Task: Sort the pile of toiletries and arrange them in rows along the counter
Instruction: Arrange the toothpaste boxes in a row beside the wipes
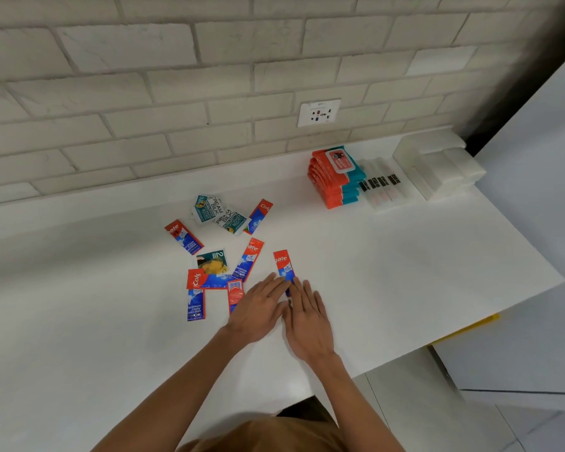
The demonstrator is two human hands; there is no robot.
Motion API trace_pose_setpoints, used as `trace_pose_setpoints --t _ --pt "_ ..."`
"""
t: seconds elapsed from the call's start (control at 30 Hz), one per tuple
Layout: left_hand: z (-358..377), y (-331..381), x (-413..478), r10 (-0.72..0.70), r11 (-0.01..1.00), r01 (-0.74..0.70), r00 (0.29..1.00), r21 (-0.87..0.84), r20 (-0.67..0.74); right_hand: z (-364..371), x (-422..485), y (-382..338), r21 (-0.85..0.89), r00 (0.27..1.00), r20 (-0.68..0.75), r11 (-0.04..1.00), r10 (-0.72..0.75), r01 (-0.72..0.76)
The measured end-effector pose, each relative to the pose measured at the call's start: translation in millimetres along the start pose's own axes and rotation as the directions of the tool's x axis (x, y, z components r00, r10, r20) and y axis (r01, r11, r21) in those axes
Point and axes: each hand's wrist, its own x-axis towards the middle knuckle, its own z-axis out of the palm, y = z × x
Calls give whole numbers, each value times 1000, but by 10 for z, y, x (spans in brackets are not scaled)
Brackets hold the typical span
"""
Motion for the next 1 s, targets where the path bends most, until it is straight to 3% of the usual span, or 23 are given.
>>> trace_pose_setpoints --t 0.23,0.6,1.0 --pt "118 133 394 -104 994 105 994 -16 18 -130 137 388 43 999 49 999 3 -5" --pt "157 259 1209 -317 948 318 940 -15 -126 -375 922 1204 -29 990 128 998 53 -50" --pt "28 70 2057 -432 897 439 896 51 -100 -454 1137 1324 -43 988 122 995 95 -91"
